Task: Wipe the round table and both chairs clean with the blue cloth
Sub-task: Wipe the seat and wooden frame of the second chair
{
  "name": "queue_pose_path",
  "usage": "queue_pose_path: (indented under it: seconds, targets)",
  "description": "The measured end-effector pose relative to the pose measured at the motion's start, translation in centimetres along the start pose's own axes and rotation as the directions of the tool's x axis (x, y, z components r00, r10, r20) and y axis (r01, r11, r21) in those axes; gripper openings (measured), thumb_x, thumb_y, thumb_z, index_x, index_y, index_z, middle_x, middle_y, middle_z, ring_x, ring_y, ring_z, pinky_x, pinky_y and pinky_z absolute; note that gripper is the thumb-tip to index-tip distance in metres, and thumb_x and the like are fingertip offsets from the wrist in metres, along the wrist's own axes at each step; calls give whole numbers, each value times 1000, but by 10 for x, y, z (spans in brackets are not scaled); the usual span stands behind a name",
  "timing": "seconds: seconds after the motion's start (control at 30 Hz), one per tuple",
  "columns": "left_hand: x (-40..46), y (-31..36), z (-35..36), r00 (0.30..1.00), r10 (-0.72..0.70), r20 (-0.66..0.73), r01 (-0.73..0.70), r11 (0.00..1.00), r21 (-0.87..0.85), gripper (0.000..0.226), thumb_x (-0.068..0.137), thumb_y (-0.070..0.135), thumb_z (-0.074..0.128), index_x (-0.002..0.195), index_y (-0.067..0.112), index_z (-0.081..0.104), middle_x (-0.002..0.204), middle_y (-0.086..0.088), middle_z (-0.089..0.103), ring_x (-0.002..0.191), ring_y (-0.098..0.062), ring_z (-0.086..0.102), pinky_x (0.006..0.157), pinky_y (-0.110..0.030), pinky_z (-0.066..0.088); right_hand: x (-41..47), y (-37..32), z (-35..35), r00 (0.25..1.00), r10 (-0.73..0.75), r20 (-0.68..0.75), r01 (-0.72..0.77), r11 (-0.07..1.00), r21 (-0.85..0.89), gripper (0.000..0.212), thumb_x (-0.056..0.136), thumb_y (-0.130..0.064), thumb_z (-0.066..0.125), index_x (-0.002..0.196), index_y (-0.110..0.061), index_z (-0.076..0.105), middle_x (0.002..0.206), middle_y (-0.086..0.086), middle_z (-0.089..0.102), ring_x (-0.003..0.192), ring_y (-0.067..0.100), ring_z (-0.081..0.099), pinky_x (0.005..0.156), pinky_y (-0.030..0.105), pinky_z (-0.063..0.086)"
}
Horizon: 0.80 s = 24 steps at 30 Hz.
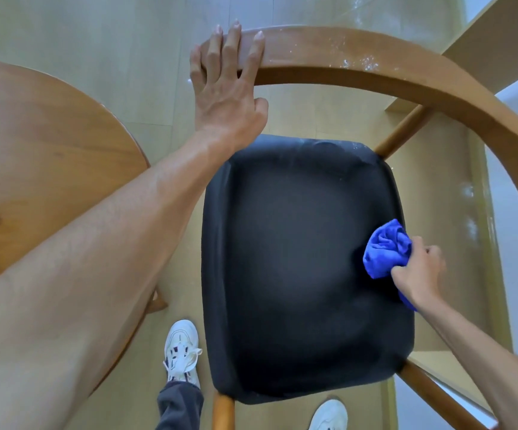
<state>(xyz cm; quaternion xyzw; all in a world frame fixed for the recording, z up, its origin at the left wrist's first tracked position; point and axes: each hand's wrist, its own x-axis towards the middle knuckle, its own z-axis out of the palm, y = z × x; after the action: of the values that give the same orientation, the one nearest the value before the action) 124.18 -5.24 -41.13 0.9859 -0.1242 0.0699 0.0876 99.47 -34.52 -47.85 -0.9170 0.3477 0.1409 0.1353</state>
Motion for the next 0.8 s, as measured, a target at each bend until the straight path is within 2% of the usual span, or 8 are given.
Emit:
queue_pose_path:
  seconds: [0.1, 0.2, 0.3, 0.47, 0.53, 0.67, 0.73, 0.8]
  targets:
    - [1, 1, -1, 1000, -4, -12, 4, 1000, -4, 79, 76, 29, 41, 151, 25, 17, 160, -11, 12, 147, -33, 7, 117, -51, -1, -41, -5, 10, 990, -75, 118, 87, 991, -99, 35, 72, 0, 53, 105, -9, 45, 102, 16, 43, 91, 39, 49, 69, 39, 40]
    - [1, 1, -5, 1000, -17, 15, 17, 1000, -9, 80, 75, 28, 40, 151, 25, 15, 160, -12, 10, 147, -34, 5, 117, -52, -1, -95, -16, 31, 920, -227, 320, 298, 935, -193, 41, 81, -12, 52, 120, -16, 41, 104, 4, 38, 97, 30, 49, 70, 33, 39]
    - [-1, 3, -9, 999, -7, 35, 8, 1000, -10, 80, 76, 28, 40, 152, 23, 14, 160, -12, 9, 147, -35, 3, 117, -52, -2, -123, -29, 44, 819, -354, 452, 454, 881, -132, 34, 84, -16, 49, 116, -20, 38, 100, -3, 31, 92, 21, 44, 67, 26, 36]
    - [-10, -2, -11, 997, 39, 61, -41, 999, 35, 82, 77, 24, 45, 152, 22, 10, 160, -13, 5, 147, -35, -1, 118, -51, -4, -109, -20, 33, 702, -504, 503, 610, 790, -61, 22, 84, -17, 48, 104, -20, 39, 98, -5, 31, 88, 20, 43, 64, 30, 38]
    - [-17, -4, -13, 996, 53, 73, -56, 998, 40, 85, 77, 19, 46, 153, 20, 8, 160, -14, 3, 147, -35, -2, 119, -51, -3, -101, -19, 28, 715, -532, 452, 613, 789, -42, 27, 84, -18, 49, 110, -23, 43, 100, -6, 34, 94, 20, 46, 65, 32, 41]
    - [-37, 4, -20, 996, 9, 92, -5, 999, -35, 86, 78, 11, 48, 154, 17, 6, 161, -12, -3, 147, -35, -7, 118, -50, 2, -73, -31, 16, 821, -515, 245, 520, 853, 50, 47, 80, -8, 53, 122, -28, 50, 107, -4, 48, 98, 19, 47, 66, 30, 43]
    - [-58, 13, -20, 995, -25, 95, 34, 995, -93, 82, 80, 11, 50, 153, 15, 12, 161, -12, -3, 147, -34, -5, 118, -49, 5, -55, -42, 6, 848, -436, 302, 374, 896, 240, 35, 78, -17, 59, 107, -36, 52, 98, -10, 55, 93, 17, 53, 64, 26, 42]
    - [-92, 23, -15, 986, -38, 161, 64, 985, -162, 75, 84, 11, 51, 151, 14, 17, 161, -11, -2, 147, -33, -1, 118, -46, 9, -42, -51, -2, 798, -370, 475, 175, 897, 406, 28, 74, -31, 69, 91, -36, 48, 91, -15, 59, 84, 11, 58, 60, 21, 40]
